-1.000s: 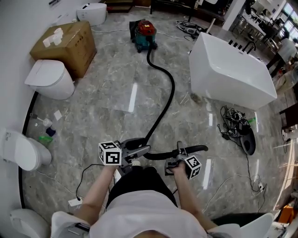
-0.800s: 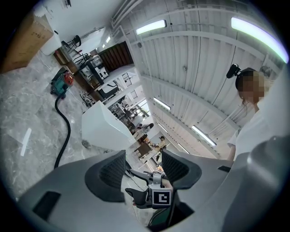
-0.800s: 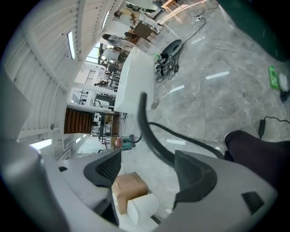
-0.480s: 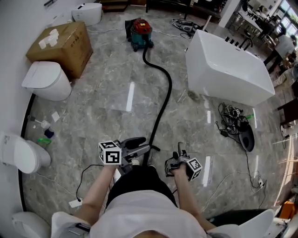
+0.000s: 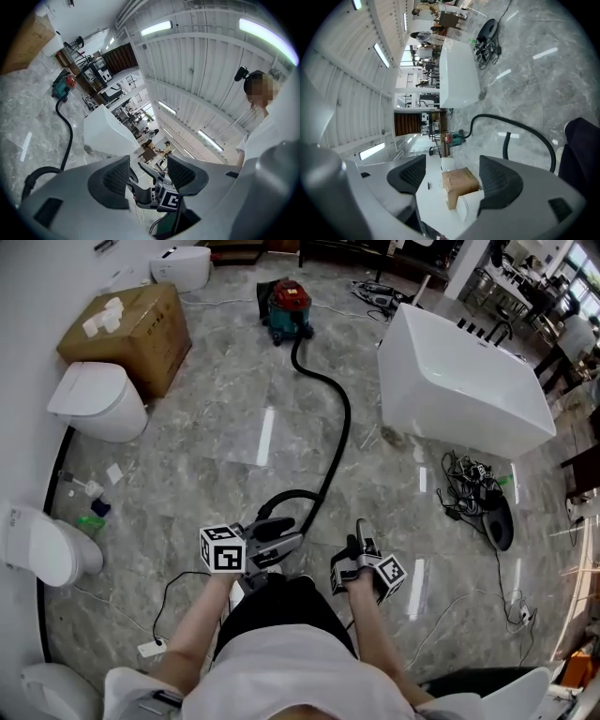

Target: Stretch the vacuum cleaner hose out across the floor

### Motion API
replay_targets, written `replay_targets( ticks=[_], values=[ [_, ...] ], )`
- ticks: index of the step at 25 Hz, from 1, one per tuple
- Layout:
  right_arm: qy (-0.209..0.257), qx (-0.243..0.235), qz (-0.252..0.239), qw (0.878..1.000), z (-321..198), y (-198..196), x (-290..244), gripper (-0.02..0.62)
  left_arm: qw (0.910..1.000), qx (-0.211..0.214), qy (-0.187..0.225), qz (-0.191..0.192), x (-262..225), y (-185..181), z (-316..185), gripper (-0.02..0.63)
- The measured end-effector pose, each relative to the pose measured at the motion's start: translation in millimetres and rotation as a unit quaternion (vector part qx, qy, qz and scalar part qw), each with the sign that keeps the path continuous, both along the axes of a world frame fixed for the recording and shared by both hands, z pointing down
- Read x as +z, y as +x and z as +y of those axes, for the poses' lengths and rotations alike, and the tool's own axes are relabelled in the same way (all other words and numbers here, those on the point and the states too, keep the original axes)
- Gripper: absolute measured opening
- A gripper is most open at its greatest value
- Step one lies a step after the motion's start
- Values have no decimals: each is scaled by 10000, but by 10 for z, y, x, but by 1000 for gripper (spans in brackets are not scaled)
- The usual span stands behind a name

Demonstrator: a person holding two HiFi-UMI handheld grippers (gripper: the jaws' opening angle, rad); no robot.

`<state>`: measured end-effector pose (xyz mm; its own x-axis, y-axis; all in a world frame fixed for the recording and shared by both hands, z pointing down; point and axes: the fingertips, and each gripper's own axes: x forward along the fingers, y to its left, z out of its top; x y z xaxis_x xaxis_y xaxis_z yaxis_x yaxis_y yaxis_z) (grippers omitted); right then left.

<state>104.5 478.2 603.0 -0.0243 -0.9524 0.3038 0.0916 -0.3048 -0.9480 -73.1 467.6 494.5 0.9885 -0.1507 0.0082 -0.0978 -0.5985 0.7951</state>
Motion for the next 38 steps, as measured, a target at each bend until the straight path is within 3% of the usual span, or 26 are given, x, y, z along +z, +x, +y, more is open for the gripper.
replay_targets(
  ticks=[5,8,12,15,20,22,24,27,31,34,38],
  values=[
    [627,-749,1029,9899,-240,-135,-409,345,9983,-171,433,-349,18,-20,-68,235],
    [938,-1310,1987,9667,-342,-236,-704,345,9938,-322,843,-644,-15,-13,-122,234],
    [1412,-1811,2847,9307,-484,-475,-1047,344,9905,-496,1046,-740,-60,-45,-201,233],
    [1479,-2112,3782,8891,-524,-601,-1222,342,9878,-660,1176,-775,-98,-77,-238,233],
    [1531,-2383,5393,7930,-598,-739,-1545,318,9811,-865,1475,-910,-205,-70,-305,233],
    [1465,-2353,5800,7660,-623,-753,-1636,234,9796,-937,1536,-897,-274,-68,-340,233],
    [1383,-2306,6088,7464,-641,-760,-1706,137,9768,-1010,1648,-921,-353,-74,-375,233],
    [1341,-2294,6214,7371,-672,-778,-1759,33,9684,-1160,1920,-1090,-432,-94,-450,233],
    [1293,-2482,6381,7173,-677,-867,-1740,15,9579,-1372,2170,-1288,-466,-119,-504,233],
    [1284,-2561,6255,7257,-673,-907,-1705,15,9563,-1386,2219,-1303,-475,-93,-491,233],
    [1281,-2629,6239,7247,-669,-940,-1673,15,9524,-1462,2305,-1354,-485,-97,-508,233]
  ],
)
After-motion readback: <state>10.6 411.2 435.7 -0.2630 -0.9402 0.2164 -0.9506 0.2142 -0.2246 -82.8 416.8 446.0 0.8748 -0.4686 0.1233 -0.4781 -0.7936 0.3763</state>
